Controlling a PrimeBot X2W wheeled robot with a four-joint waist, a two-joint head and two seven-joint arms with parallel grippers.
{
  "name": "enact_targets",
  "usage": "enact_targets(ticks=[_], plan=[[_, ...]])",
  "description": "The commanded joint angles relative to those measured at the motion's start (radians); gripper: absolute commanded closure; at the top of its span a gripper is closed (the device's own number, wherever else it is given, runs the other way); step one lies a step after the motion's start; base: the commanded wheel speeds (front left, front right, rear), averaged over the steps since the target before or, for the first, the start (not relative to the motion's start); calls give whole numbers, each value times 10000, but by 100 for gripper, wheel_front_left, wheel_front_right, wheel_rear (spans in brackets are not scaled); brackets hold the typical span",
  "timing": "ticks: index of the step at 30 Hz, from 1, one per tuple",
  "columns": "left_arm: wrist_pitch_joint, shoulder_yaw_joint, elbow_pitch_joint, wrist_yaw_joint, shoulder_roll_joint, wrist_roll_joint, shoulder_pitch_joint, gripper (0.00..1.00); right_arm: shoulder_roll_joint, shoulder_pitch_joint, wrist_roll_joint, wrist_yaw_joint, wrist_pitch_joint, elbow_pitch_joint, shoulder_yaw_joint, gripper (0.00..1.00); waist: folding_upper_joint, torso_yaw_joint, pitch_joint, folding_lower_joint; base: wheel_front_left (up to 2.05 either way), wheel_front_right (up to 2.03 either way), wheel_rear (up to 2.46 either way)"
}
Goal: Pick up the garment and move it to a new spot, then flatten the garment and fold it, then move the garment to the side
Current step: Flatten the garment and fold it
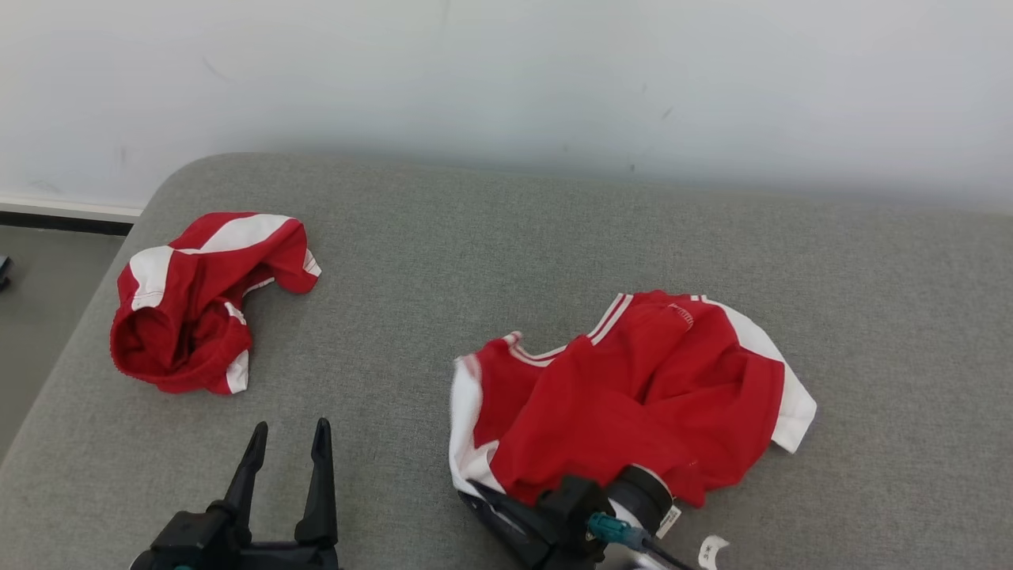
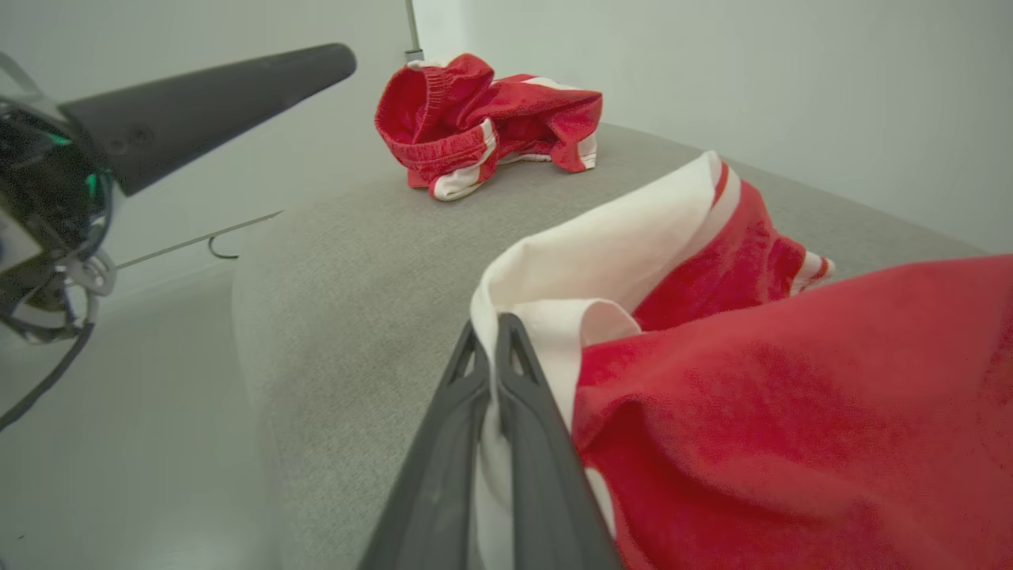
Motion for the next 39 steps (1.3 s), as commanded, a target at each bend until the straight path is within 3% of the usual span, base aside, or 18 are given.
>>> enact_targets(ticks=[1,2,3,4,5,11,18,26,34,39], plan=[[-33,-36,51,15,-17,-136,-81,0,78,137,225,-23,-74,279,354,100,0,36,-25,0,0,0,0],[-33,-46,78,15,-15,-146,-98,0,109,181,392,-23,-92,458,560,100,0,48,-41,0,0,0,0],[-33,-71,109,15,-16,-157,-115,0,148,218,542,-23,-108,636,754,93,0,55,-67,0,0,0,0],[-33,-71,134,15,-16,-165,-117,0,186,216,685,-23,-129,772,897,22,0,49,-95,0,0,0,0],[-33,-79,156,15,-16,-169,-111,0,211,197,793,-23,-135,871,1012,0,0,35,-120,0,0,0,0],[-33,8,206,15,-16,-120,111,0,188,-79,1196,-23,-184,611,576,0,0,-189,-338,0,0,0,0],[-33,100,100,15,-17,-73,297,0,-710,292,670,-23,-187,-423,-1234,0,0,-364,-521,0,0,0,0],[-33,219,-4,15,-17,-26,419,0,-1547,1091,244,-23,-175,-612,-3011,0,0,-422,-527,0,0,0,0],[-33,225,-75,15,-17,-28,415,0,-1538,1172,68,-23,-177,-223,-3181,0,0,-384,-427,0,0,0,0],[-33,139,-29,15,-16,-26,273,0,-1344,877,180,-23,72,658,-2842,0,0,-249,-359,0,0,0,0]])
